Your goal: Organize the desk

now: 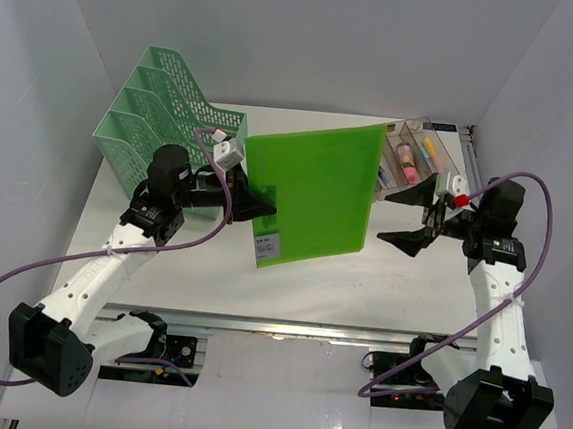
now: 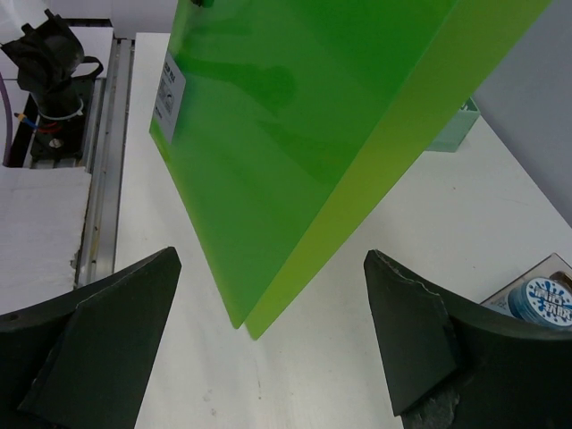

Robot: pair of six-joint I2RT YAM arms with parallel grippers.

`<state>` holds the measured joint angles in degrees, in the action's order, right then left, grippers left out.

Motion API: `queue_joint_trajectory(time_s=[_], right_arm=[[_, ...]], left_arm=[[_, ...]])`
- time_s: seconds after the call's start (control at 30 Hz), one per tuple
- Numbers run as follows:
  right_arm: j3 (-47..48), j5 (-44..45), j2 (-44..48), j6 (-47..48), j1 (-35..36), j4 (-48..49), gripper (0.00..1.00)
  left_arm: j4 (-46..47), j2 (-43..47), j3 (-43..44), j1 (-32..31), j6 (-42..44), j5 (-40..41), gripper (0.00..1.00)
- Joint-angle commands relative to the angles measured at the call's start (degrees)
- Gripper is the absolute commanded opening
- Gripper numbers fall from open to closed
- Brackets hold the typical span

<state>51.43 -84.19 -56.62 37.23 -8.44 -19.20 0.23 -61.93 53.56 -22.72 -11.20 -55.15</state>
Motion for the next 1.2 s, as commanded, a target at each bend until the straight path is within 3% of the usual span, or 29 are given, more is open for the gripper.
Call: queue_joint_trajectory(time_s=[0.0, 0.17, 0.33, 0.6, 0.73, 0.9, 1.0, 1.03, 1.1, 1.17], right_arm=[[1.9, -2.86, -0.5, -14.74, 3.09, 11.28, 0.9], [-0.42, 5.55, 0.67, -32.07, 11.06, 28.0, 0.9], [-1.15, 16.31, 0.86, -40.07, 15.31, 36.0, 0.9], [-1.21, 14.42, -2.68, -53.82, 18.45, 49.02, 0.97], [-1.76, 12.34, -4.3, -58.4, 22.06, 53.74, 0.76], [-3.01, 9.19, -5.17, -62.18, 22.93, 59.34, 0.57], [-2.47, 5.97, -6.67, -63.25, 23.32, 60.47, 0.14], [-2.51, 5.39, -6.95, -63.77, 23.41, 61.21, 0.08], [-2.91, 4.41, -7.22, -64.57, 23.5, 62.7, 0.08], [-3.11, 3.28, -7.41, -65.46, 23.59, 64.28, 0.08]], left_arm=[[3.57, 2.03, -0.55, -0.02, 0.19, -7.88, 0.0], [4.15, 1.99, -1.69, -0.04, 0.13, -8.99, 0.0], [4.34, 3.1, -2.81, 0.04, 0.51, -9.72, 0.0], [4.51, 3.56, -4.25, 0.04, 0.92, -9.72, 0.0], [4.8, 3.19, -4.08, 0.04, 1.01, -8.59, 0.0], [4.43, 2.53, -3.47, 0.04, 1.53, -7.54, 0.0], [4.34, 1.85, -3.26, -0.04, 1.78, -7.14, 0.0], [4.31, 1.7, -3.17, -0.04, 1.83, -6.93, 0.0], [4.15, 1.64, -3.07, -0.04, 1.89, -6.34, 0.03], [3.79, 1.77, -3.09, -0.01, 1.85, -5.04, 0.13]])
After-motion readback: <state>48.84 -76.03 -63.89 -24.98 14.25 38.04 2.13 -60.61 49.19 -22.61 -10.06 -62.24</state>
